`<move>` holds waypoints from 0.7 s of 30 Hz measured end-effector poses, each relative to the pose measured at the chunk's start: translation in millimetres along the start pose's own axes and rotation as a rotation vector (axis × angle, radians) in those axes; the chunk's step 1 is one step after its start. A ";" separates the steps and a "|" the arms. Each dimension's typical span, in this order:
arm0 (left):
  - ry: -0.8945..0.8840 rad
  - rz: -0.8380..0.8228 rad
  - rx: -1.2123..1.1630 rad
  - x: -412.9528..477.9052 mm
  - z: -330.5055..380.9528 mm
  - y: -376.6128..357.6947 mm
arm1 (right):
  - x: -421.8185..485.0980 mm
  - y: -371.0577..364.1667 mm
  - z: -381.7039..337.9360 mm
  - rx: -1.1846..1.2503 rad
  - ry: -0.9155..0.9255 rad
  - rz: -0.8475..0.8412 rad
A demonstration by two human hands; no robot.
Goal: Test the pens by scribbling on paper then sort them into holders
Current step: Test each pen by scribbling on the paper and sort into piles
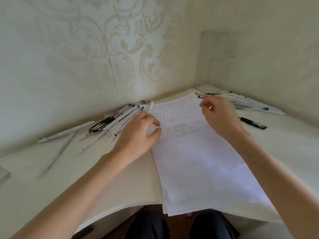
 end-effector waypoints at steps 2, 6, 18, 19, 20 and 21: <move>-0.094 -0.135 0.000 9.8 29.2 -29.8 | 5.1 19.9 41.5 -0.268 -0.076 0.024; -0.136 -0.318 0.047 12.7 43.7 -76.3 | -0.6 30.3 104.3 -0.533 -0.272 -0.062; -0.153 -0.195 -0.053 11.8 41.5 -73.6 | -4.4 81.8 57.4 0.034 0.102 0.526; -0.152 -0.172 -0.069 12.5 42.4 -70.4 | -8.4 85.6 48.4 0.241 0.119 0.558; -0.141 -0.141 -0.099 13.2 43.1 -65.8 | -10.7 84.3 43.7 0.453 0.097 0.557; -0.115 -0.105 -0.140 14.2 42.2 -60.3 | -12.3 78.0 41.1 0.640 0.054 0.531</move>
Point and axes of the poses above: each hand's wrist, its own x-axis towards the middle knuckle, its own y-axis out of the back of the hand, z = x × y, the point moved 9 cm from there along x, towards the middle knuckle, and after that the axes turned 7 degrees about x, right-handed, at the moved point
